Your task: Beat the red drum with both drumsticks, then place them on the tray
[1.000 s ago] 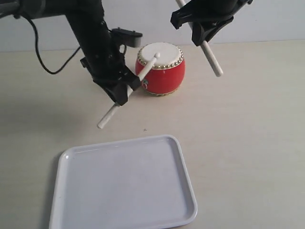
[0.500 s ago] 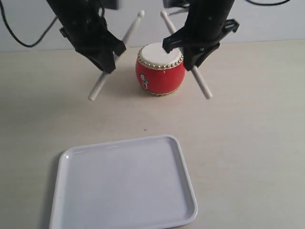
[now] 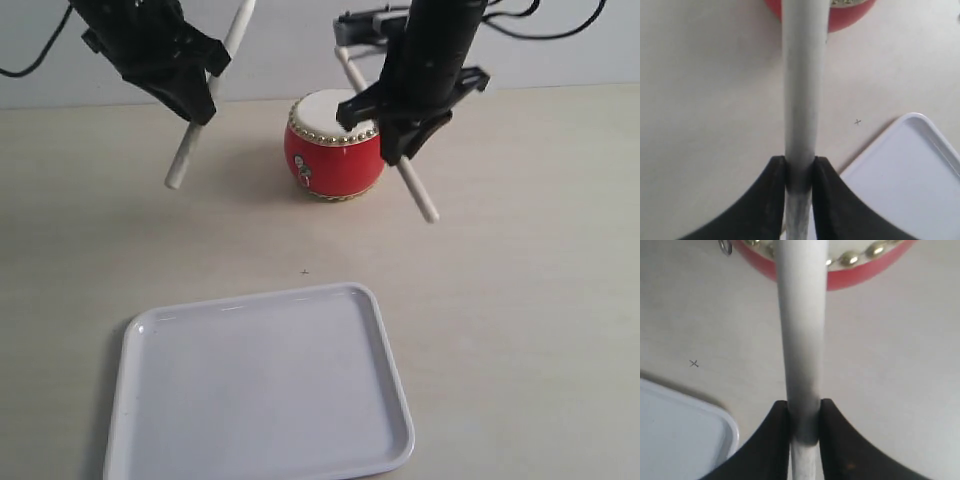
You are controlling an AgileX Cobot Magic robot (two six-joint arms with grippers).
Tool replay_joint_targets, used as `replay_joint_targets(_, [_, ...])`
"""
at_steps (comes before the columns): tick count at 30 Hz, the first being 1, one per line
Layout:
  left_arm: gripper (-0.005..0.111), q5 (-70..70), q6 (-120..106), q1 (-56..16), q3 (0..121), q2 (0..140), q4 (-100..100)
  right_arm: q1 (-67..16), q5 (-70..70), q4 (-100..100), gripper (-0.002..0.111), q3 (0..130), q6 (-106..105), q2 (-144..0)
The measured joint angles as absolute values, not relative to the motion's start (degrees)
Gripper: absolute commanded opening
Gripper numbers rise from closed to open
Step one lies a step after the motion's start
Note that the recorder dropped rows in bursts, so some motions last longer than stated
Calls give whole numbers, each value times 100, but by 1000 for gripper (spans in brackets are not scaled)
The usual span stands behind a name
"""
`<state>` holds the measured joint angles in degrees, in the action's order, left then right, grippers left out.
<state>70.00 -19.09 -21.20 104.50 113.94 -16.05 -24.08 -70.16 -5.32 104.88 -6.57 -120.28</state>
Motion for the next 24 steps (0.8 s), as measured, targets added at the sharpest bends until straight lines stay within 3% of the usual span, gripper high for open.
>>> replay_joint_targets(8, [0,7000,-1909,-2506,10601,12294,-1628,-2408,-7016,-95,0,10488,-669,-10837])
replay_joint_targets(17, [0,7000,-1919,-2698,10897,13253,-1567,-2408,-7026,101,0,10132,-690,-10834])
replay_joint_targets(24, [0,6997,-1919,-2471,10910,12143,-1476,-2408,-7026,-92,0,9981,-690,-11628])
